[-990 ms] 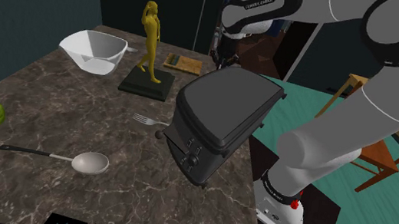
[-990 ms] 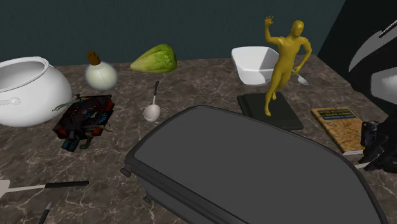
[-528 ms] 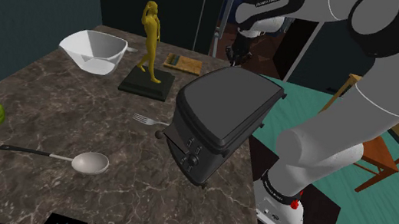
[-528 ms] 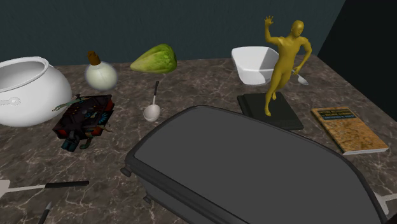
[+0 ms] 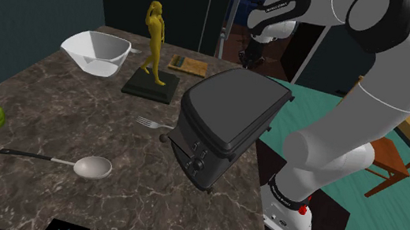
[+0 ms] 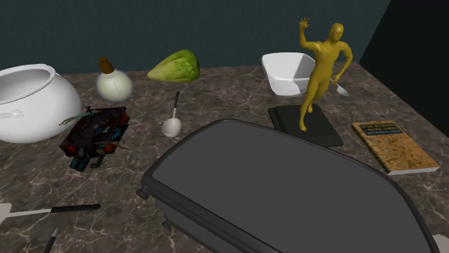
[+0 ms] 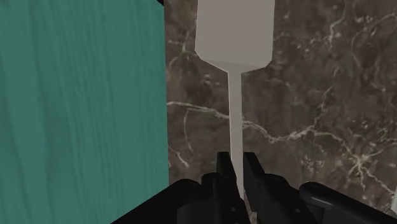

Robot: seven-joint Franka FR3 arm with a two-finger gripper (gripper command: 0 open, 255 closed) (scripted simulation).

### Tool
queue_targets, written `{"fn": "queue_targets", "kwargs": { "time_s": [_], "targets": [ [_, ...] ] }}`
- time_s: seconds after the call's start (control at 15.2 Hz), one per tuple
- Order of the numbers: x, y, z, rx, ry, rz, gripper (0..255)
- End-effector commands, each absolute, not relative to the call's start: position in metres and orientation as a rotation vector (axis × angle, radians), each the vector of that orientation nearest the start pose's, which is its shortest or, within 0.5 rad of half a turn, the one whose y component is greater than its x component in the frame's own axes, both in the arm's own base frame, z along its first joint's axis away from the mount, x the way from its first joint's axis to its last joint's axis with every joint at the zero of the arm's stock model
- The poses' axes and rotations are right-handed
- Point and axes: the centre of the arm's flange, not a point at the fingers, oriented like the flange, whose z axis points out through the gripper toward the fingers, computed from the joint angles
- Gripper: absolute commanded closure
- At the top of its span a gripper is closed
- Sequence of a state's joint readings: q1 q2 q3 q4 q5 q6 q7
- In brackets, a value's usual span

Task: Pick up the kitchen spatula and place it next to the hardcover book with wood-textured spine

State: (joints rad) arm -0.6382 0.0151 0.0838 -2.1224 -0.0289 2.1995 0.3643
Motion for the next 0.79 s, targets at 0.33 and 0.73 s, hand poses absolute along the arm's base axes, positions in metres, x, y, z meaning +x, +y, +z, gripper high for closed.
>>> {"fn": "queue_targets", "kwargs": {
  "time_s": [0.33, 0.73],
  "targets": [
    [0.467, -0.292, 0.372, -2.852, 1.381, -0.095, 255],
    [0.467, -0.292, 0.350, -2.852, 1.381, -0.095, 255]
  ]
}}
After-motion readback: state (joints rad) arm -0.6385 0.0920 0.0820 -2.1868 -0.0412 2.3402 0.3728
